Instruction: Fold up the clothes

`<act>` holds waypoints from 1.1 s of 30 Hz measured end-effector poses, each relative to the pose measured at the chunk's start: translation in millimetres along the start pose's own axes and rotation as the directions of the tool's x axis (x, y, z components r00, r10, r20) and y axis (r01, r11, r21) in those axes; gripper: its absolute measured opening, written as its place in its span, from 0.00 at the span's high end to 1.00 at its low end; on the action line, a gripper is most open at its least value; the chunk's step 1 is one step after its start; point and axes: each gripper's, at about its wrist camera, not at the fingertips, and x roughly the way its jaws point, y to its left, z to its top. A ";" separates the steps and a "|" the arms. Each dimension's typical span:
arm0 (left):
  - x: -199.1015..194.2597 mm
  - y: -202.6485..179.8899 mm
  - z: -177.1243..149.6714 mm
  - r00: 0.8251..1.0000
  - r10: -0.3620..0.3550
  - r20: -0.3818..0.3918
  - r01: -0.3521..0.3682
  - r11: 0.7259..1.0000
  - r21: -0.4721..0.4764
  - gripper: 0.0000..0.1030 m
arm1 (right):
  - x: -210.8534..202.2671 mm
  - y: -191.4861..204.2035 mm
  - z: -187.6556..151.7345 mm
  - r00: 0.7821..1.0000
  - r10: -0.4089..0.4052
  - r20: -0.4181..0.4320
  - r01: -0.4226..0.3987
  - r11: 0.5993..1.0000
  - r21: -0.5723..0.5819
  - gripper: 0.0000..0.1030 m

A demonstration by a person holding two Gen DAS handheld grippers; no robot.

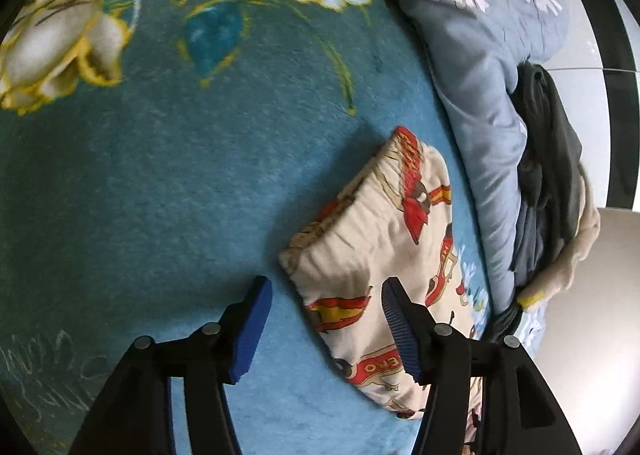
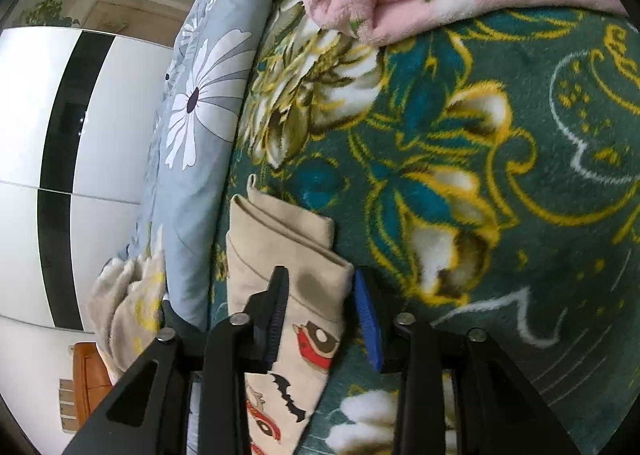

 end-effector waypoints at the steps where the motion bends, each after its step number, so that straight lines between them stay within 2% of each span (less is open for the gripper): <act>1: 0.9 -0.7 -0.2 1.000 0.003 -0.002 -0.003 1.000 -0.002 0.40 | -0.5 3.9 1.1 1.000 -0.016 0.000 0.016 1.000 -0.011 0.94; 3: 1.2 -2.1 -1.4 1.000 0.009 -0.001 -0.009 1.000 0.005 0.40 | -0.9 15.0 4.0 1.000 -0.025 0.001 0.025 0.999 -0.038 0.94; 4: 0.9 -3.3 -1.8 1.000 0.013 -0.001 -0.013 1.000 0.011 0.40 | -4.0 25.2 6.3 1.000 -0.005 0.005 0.005 0.998 -0.066 0.94; 6: 0.6 -5.2 -3.9 1.000 0.012 -0.004 -0.012 1.000 0.023 0.40 | -15.5 48.1 9.0 0.998 0.062 0.017 -0.059 0.989 -0.138 0.94; 8: 1.0 -6.4 -6.6 1.000 0.010 -0.009 -0.010 0.999 0.031 0.40 | -35.0 68.4 9.2 0.985 0.170 0.044 -0.156 0.962 -0.223 0.94; 10: 2.7 -6.9 -9.6 1.000 0.009 -0.016 -0.009 0.999 0.034 0.40 | -43.8 79.0 11.9 0.974 0.213 0.072 -0.182 0.936 -0.301 0.94; 11: 3.7 -7.5 -11.2 1.000 0.011 -0.019 -0.011 0.999 0.038 0.40 | -38.7 75.3 14.4 0.981 0.182 0.072 -0.151 0.939 -0.310 0.94; 13: 5.3 -10.2 -13.4 0.999 0.025 -0.020 -0.024 0.998 0.052 0.39 | -12.1 51.4 20.0 0.999 0.036 0.034 -0.026 0.965 -0.262 0.94; 14: 5.5 -11.9 -13.8 0.999 0.030 -0.020 -0.029 0.998 0.057 0.39 | -1.2 39.8 20.4 1.000 -0.024 0.015 0.026 0.971 -0.237 0.94; 16: 7.3 -16.1 -12.6 0.999 0.027 -0.026 -0.025 0.998 0.061 0.38 | 13.5 21.9 19.7 0.997 -0.078 -0.006 0.075 0.974 -0.215 0.94; 20: 6.7 -16.7 -14.9 0.999 0.029 -0.024 -0.028 0.998 0.059 0.38 | 6.7 18.1 18.5 0.996 -0.079 0.033 0.085 0.974 -0.210 0.87; 22: 6.9 -16.9 -15.8 0.999 0.032 -0.019 -0.031 0.998 0.058 0.36 | 3.1 20.8 16.8 0.993 -0.101 0.056 0.112 0.964 -0.240 0.73; 26: 6.5 -16.8 -16.9 0.999 0.031 -0.014 -0.030 0.998 0.049 0.35 | 3.8 17.0 15.2 0.989 -0.131 0.063 0.142 0.965 -0.222 0.68; 30: 3.9 -13.8 -18.2 1.000 0.018 -0.009 -0.018 0.999 0.031 0.34 | 6.9 4.9 16.5 0.997 -0.057 0.051 0.061 0.995 -0.073 0.66; 33: 2.1 -11.4 -19.0 1.000 0.006 -0.005 -0.006 1.000 0.012 0.34 | 10.1 1.7 10.6 0.999 -0.003 0.037 0.003 1.000 0.009 0.66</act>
